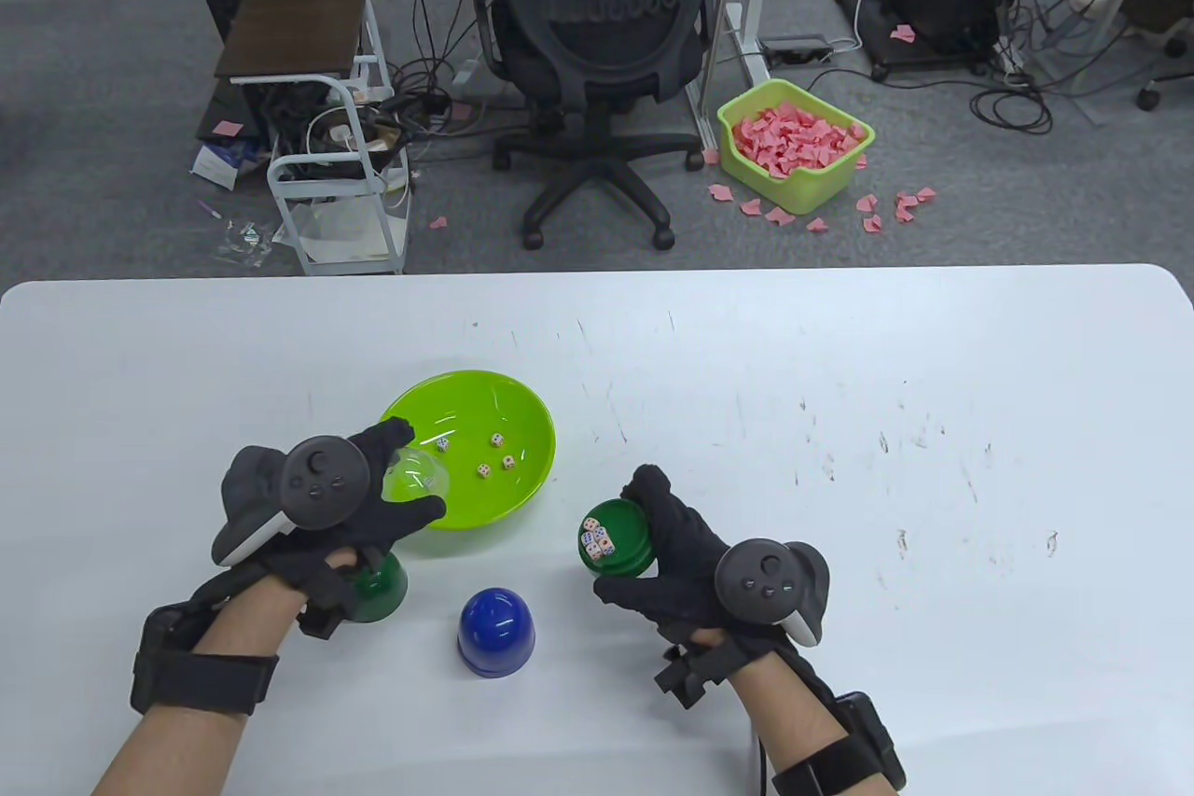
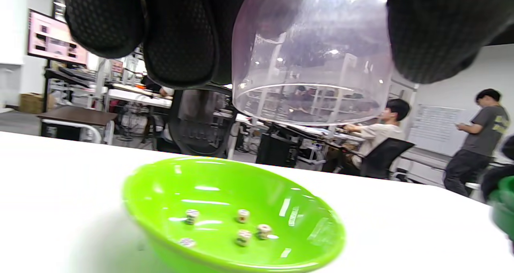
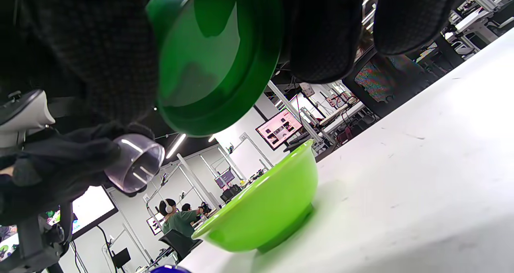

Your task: Pour dice into bowl

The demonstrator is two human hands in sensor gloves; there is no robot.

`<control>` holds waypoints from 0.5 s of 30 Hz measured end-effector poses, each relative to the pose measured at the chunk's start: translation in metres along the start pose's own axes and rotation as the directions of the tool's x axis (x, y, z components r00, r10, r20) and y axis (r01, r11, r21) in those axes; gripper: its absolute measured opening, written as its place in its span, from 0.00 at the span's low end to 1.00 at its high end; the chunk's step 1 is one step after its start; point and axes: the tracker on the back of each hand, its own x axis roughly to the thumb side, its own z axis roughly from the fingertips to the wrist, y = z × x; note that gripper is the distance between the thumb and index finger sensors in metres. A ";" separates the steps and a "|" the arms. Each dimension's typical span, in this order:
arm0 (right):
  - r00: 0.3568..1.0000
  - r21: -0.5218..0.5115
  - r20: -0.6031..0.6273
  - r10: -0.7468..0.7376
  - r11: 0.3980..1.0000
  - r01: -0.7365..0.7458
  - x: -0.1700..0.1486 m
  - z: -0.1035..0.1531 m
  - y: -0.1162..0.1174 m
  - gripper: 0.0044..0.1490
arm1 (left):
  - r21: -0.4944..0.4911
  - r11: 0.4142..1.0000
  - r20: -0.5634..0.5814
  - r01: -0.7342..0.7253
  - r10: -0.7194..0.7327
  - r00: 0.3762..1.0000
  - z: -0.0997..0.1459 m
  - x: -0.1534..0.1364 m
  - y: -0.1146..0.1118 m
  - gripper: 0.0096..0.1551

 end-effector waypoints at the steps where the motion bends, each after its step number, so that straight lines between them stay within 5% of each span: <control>1: 1.000 0.000 -0.001 0.000 1.000 0.000 0.000 0.000 0.000 0.72 | 0.002 1.000 -0.017 0.004 -0.004 1.000 0.001 -0.005 0.000 0.53; 15: 1.000 -0.002 -0.011 -0.003 1.000 0.003 -0.002 0.000 -0.002 0.70 | -0.066 0.998 -0.303 -0.002 -0.019 0.953 0.009 -0.086 -0.025 0.50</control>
